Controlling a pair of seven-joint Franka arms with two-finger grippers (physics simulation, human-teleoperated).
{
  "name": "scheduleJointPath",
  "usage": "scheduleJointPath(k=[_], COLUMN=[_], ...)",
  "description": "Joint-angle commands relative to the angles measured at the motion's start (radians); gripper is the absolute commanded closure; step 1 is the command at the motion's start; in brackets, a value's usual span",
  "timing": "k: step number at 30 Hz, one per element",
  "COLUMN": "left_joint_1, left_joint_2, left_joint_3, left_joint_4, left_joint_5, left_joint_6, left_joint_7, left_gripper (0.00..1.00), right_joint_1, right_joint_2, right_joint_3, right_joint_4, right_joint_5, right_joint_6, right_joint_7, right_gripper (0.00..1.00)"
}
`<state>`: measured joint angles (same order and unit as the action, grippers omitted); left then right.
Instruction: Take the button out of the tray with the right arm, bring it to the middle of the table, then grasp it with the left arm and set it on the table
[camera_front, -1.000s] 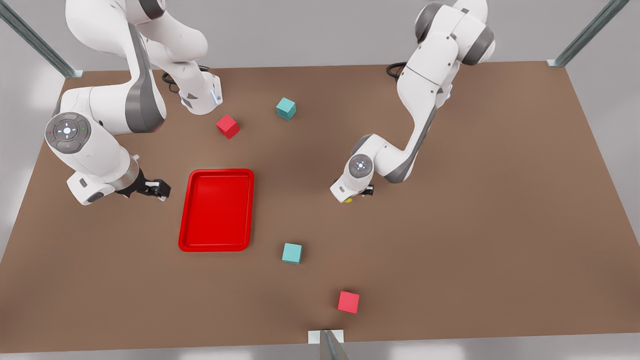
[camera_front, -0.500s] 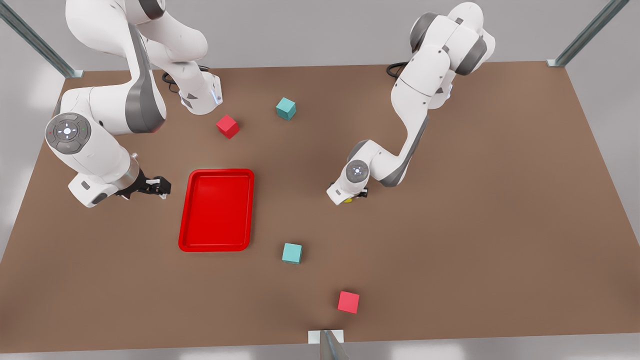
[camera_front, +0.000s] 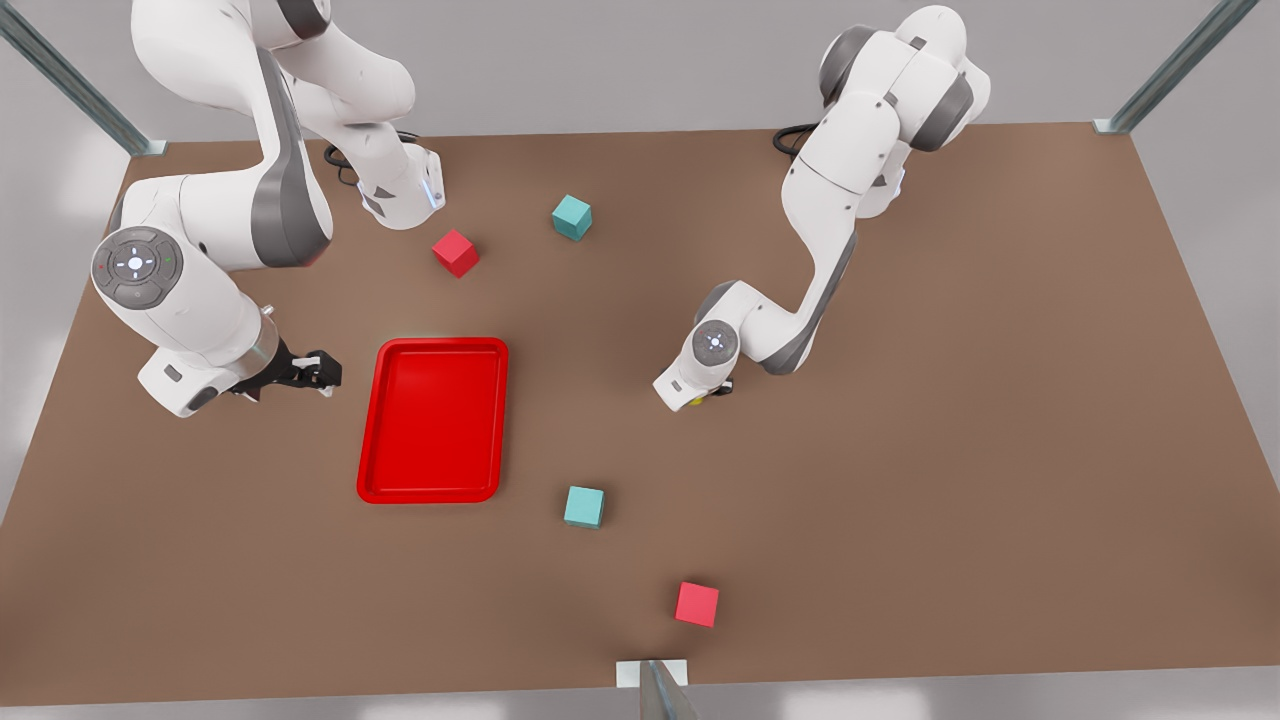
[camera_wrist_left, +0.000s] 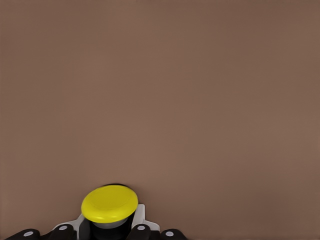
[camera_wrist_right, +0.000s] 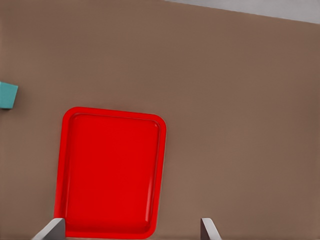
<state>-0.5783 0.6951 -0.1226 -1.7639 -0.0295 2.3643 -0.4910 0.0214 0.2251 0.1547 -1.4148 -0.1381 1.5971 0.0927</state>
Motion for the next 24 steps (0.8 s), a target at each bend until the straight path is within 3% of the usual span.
scheduleJointPath(k=[1, 7, 10, 13, 20, 24], left_joint_1=[0.000, 0.001, 0.001, 0.001, 0.008, 0.006], left_joint_2=[-0.002, -0.014, -0.031, -0.046, -0.035, -0.014], left_joint_3=[0.000, 0.006, 0.063, 0.123, 0.186, 0.189], left_joint_4=[0.001, 0.040, 0.138, 0.241, 0.351, 0.348], left_joint_5=[-0.001, -0.001, 0.028, 0.200, 0.543, 0.761], left_joint_6=[-0.007, -0.065, -0.246, -0.421, -0.413, -0.640], left_joint_7=[-0.011, -0.014, -0.122, -0.396, -1.866, -2.236], left_gripper=[0.50, 0.50, 0.50, 0.50, 0.49, 0.50], right_joint_1=[0.000, 0.000, 0.000, 0.000, -0.001, -0.003], right_joint_2=[-0.001, -0.001, -0.001, -0.001, -0.003, -0.003], right_joint_3=[0.000, 0.000, 0.000, 0.000, 0.000, 0.000], right_joint_4=[0.000, 0.000, 0.000, 0.000, 0.000, 0.000], right_joint_5=[0.000, -0.002, -0.003, -0.003, 0.003, 0.003], right_joint_6=[0.000, 0.000, 0.000, 0.000, 0.000, 0.000], right_joint_7=[-0.038, -0.039, -0.039, -0.039, -0.037, -0.037], right_gripper=[0.00, 0.00, 0.00, 0.00, 0.00, 0.00])
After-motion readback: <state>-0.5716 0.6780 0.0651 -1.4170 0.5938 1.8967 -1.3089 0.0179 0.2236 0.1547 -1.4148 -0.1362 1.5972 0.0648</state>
